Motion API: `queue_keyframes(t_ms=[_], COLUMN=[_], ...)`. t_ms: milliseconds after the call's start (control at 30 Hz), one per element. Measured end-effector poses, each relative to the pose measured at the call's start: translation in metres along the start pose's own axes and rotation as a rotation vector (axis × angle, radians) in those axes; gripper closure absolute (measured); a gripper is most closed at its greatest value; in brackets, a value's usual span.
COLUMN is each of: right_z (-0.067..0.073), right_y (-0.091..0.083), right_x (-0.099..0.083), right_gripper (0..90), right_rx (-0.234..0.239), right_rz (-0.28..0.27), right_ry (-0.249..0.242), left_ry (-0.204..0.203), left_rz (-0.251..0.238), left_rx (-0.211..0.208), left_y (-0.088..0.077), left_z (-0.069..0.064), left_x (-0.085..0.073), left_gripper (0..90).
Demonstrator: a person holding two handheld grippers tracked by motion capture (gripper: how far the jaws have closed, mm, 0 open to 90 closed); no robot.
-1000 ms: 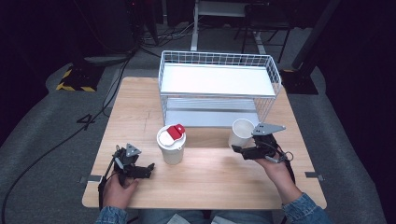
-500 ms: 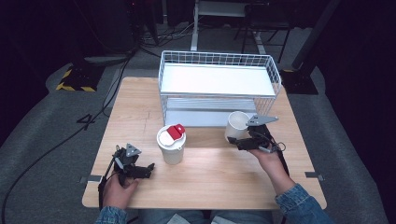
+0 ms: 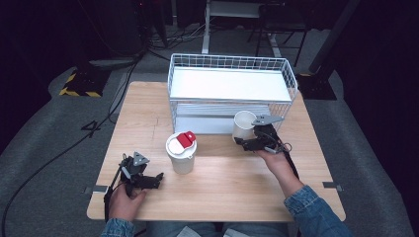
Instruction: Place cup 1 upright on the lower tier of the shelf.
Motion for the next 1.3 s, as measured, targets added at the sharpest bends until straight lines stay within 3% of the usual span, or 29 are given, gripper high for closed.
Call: queue_keyframes(t_ms=[633,1300], right_z=[-0.007,-0.022], right_y=[0.034,0.063], right_x=[0.024,0.033], right_gripper=[24.2,24.2], right_rx=[-0.033,-0.059], right_rz=[0.01,0.028], right_ry=[0.037,0.081], left_ry=[0.0,0.0], left_rz=[0.0,0.0], left_rx=[-0.001,0.0], left_y=[0.0,0.0], left_z=[0.0,0.0], left_x=[0.0,0.0], left_gripper=[0.7,0.7])
Point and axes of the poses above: each handheld gripper's, and its own axes: y roughly forward along the jaws, x roughly out of its top, z roughly to its left, the point moved 5 cm from there along y, roughly forward along the jaws, and after that the axes turned 15 degrees about z, right-handed, at the moved point
